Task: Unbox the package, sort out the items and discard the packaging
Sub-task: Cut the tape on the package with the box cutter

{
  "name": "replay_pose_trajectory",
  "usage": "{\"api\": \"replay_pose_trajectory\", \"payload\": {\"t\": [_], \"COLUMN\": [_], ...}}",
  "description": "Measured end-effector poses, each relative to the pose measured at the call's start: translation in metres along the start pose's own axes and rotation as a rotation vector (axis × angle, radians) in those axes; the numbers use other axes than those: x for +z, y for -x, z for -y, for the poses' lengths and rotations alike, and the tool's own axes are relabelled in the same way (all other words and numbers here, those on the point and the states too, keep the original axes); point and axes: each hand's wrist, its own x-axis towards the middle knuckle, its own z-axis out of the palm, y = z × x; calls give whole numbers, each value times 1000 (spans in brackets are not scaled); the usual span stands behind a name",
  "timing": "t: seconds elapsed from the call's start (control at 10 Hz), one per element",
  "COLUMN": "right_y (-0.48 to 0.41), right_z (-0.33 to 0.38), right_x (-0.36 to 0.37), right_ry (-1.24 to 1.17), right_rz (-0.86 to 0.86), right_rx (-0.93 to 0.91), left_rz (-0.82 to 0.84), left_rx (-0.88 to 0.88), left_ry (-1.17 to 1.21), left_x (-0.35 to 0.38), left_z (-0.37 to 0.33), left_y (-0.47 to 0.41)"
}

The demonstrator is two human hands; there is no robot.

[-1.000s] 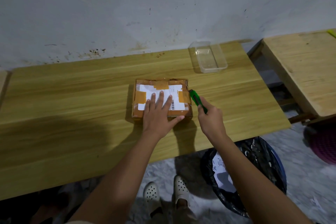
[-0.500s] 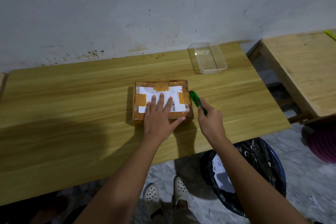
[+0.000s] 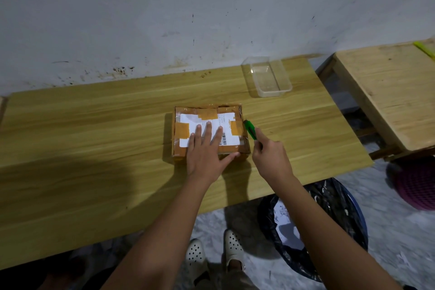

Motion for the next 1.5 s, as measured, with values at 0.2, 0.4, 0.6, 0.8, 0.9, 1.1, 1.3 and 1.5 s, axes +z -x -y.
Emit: {"api": "replay_pose_trajectory", "payload": {"t": [0.2,0.4,0.6,0.8,0.9,1.1,1.3,1.5], "right_y": [8,21,31,38,39,24,-4,-13], "right_z": [1,1,-3,-8,-10,-5,11,19], "right_x": [1,5,5,8,6,6,4,3], "right_ry": [53,98,98,54,16,-72,-49,58], "right_rz": [9,18,14,-7,-21,-59,-57,-22], "right_rx": [4,11,29,38,31,20,4,-10], "left_rz": [1,0,-8,-1,0,-3,-15,-7], "left_rx": [-3,-9,-25,-27,-29,-30,-10,-10], "left_ry": [9,16,33,26,35,40,6,-8], "left_x": [0,0,0,0,-1,1,3,3], "left_z": [-1,-1,-2,-3,-4,-4,-2,-1], "left_y": [0,0,2,2,3,3,2,1]}}
